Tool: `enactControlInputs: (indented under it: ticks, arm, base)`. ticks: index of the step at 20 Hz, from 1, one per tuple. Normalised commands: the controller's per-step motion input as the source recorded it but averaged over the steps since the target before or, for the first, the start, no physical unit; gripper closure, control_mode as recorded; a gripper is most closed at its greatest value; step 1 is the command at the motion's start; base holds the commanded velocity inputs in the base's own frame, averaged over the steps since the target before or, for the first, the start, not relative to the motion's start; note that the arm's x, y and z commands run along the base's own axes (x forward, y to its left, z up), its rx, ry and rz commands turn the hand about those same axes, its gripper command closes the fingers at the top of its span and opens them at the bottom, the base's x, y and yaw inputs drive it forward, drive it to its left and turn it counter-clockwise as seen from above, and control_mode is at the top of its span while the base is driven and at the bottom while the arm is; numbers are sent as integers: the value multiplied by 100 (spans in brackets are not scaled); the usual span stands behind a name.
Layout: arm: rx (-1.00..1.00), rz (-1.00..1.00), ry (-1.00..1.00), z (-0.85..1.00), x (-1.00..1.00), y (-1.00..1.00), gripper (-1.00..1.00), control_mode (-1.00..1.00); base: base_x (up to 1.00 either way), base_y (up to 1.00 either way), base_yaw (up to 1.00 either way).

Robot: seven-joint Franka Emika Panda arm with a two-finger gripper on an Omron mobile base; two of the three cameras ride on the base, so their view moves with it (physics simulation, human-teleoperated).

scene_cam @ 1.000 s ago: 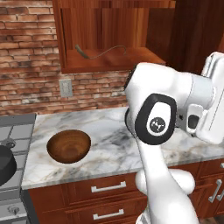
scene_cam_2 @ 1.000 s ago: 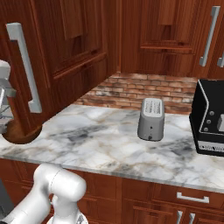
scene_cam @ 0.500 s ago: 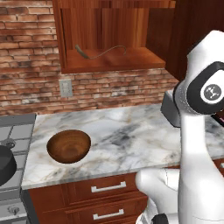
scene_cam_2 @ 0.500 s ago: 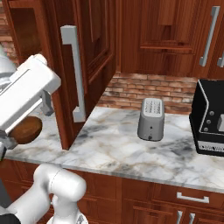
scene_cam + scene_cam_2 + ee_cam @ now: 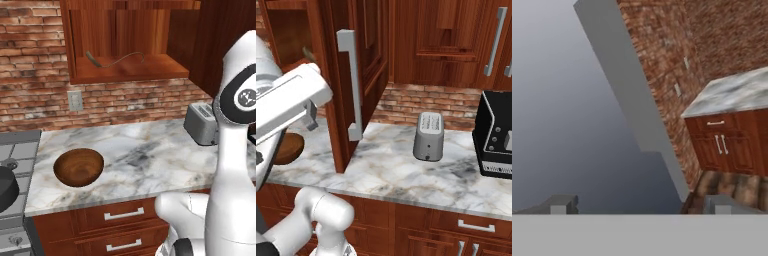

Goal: Open the cabinet and move the ladle to the pot. Then close the cabinet.

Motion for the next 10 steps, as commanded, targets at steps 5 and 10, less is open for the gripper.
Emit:
enactControlInputs:
  ticks: [5, 10]
  arm:
    - [6, -1, 5, -22, -20, 27, -100, -100]
    - [1, 0, -8, -15, -92, 78, -100, -100]
  base:
    - [0, 0, 0]
    - [0, 0, 0]
